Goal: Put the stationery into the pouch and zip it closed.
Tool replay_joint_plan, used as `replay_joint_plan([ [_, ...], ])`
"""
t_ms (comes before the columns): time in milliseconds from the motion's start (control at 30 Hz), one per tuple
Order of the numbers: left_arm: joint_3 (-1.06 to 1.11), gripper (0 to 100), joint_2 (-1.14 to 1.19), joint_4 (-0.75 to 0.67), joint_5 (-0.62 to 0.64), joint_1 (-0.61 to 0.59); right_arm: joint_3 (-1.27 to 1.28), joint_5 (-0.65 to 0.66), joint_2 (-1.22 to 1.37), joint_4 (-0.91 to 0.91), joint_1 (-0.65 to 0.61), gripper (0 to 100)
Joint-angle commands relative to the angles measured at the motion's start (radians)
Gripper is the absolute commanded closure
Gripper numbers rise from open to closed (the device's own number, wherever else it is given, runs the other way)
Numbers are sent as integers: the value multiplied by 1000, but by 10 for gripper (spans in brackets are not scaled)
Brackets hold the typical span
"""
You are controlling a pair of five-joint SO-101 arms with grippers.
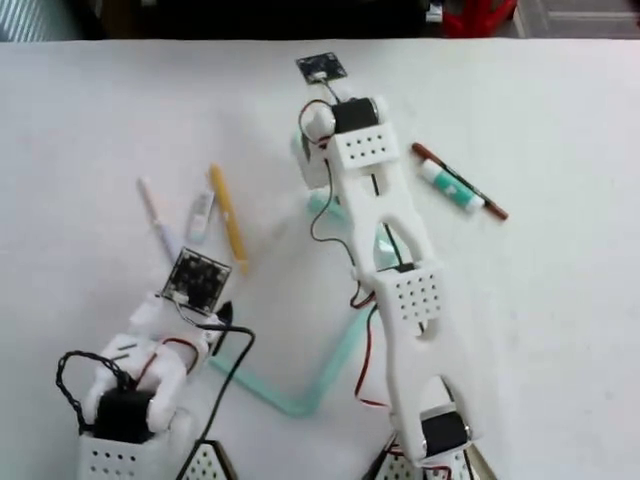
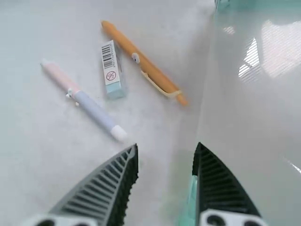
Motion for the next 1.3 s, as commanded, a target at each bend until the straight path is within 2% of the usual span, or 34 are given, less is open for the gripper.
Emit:
replay_joint_plan([
  [0,-6,801,-4,-6,-14,-7,-43,-14,-64,-18,1,810],
  [100,-11,802,-4,-5,-14,-8,-18,-14,-62,-25,35,844],
  [333,-12,803,-4,-6,-12,-42,37,-14,45,-82,51,783],
  [567,-11,803,-4,-6,-12,-39,-26,-3,165,-84,47,788],
  [667,-11,803,-4,-6,-12,-39,-28,-2,199,-90,53,902],
  [733,-11,803,-4,-6,-12,-39,-28,52,200,-105,54,993],
  [800,-11,803,-4,-6,-12,-39,-28,123,174,-96,59,962],
  [833,-11,803,-4,-8,-12,-39,-34,140,147,-82,59,980],
  [1000,-5,800,-4,-55,-6,-30,-212,150,-71,48,51,981],
  [1167,-28,752,-2,-107,-2,64,-276,153,-292,50,-19,981],
  [1267,-91,748,-1,-112,-2,105,-276,210,-407,50,-90,981],
])
